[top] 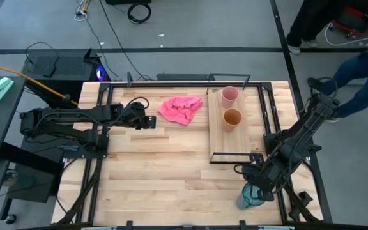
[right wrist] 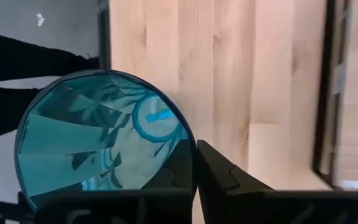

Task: Stack small to large cups/mugs on shelf
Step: Put the blue cup on the shelf

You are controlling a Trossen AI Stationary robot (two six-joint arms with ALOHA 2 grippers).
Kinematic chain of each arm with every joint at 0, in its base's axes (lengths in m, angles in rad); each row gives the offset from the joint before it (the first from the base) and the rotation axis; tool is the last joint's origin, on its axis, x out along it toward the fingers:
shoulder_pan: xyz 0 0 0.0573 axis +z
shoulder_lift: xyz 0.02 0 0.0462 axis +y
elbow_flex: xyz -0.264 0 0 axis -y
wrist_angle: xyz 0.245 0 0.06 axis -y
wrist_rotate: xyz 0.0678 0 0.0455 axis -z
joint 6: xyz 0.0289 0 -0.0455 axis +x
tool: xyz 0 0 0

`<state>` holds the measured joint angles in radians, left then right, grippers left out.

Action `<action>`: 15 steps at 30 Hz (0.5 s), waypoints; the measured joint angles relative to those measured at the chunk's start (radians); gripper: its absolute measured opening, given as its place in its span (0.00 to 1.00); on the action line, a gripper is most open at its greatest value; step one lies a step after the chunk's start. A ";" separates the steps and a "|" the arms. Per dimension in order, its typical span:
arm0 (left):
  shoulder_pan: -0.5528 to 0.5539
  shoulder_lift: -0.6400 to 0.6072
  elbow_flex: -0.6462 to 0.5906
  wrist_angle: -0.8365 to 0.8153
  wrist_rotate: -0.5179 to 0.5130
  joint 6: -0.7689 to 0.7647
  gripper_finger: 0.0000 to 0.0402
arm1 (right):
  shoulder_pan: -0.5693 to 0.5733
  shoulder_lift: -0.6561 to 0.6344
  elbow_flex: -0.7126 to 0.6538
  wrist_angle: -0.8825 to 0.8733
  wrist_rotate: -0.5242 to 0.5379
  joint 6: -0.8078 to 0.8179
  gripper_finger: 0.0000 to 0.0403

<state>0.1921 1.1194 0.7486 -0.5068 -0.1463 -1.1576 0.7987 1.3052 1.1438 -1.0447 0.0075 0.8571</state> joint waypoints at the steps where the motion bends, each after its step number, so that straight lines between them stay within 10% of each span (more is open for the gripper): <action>1: 0.000 0.000 0.000 0.000 0.000 0.000 0.10 | -0.003 -0.006 0.030 -0.034 0.010 -0.011 0.02; 15: 0.000 0.000 0.000 0.001 -0.013 -0.001 0.09 | -0.083 -0.020 0.431 -0.395 0.174 -0.152 0.02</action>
<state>0.1925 1.1194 0.7486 -0.5060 -0.1596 -1.1584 0.7157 1.2850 1.5749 -1.4397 0.1813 0.7054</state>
